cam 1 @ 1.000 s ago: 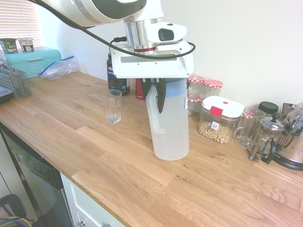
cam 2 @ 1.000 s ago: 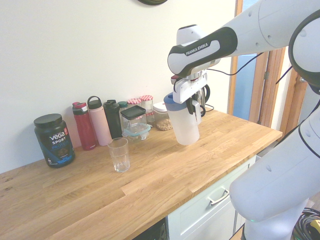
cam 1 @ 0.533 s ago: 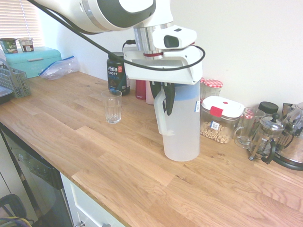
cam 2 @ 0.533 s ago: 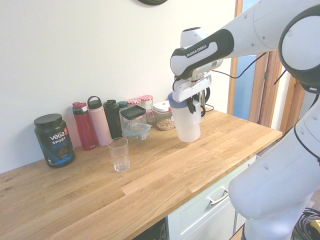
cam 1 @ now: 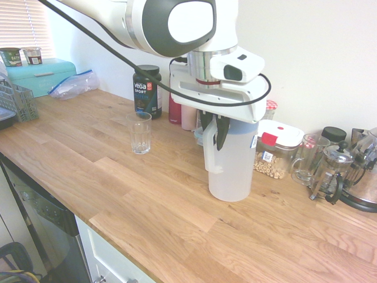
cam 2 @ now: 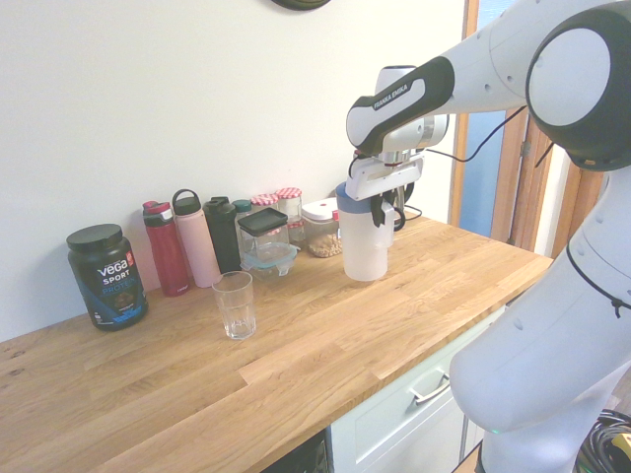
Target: Pour me some water
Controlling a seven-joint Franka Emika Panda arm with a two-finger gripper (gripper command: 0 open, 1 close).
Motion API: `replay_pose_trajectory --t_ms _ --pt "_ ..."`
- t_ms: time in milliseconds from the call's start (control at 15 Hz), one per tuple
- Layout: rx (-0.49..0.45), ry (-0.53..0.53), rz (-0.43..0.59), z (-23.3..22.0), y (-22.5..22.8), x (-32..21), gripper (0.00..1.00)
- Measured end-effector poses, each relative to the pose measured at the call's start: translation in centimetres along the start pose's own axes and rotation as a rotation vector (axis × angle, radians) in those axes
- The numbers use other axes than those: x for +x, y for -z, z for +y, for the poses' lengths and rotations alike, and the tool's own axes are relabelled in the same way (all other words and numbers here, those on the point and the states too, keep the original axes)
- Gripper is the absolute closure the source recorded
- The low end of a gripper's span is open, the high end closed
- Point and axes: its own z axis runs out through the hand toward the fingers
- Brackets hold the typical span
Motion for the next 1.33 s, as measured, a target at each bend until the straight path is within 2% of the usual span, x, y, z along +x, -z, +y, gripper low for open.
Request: replay_pose_trajectory --t_ms 467,533,1333 --pt "-0.027 -0.003 -0.03 0.5 -1.7 0.5 1.0" --pt "-0.026 -0.003 -0.032 0.6 -1.8 0.6 0.0" --pt "-0.042 -0.021 -0.052 2.1 -1.3 0.7 0.0"
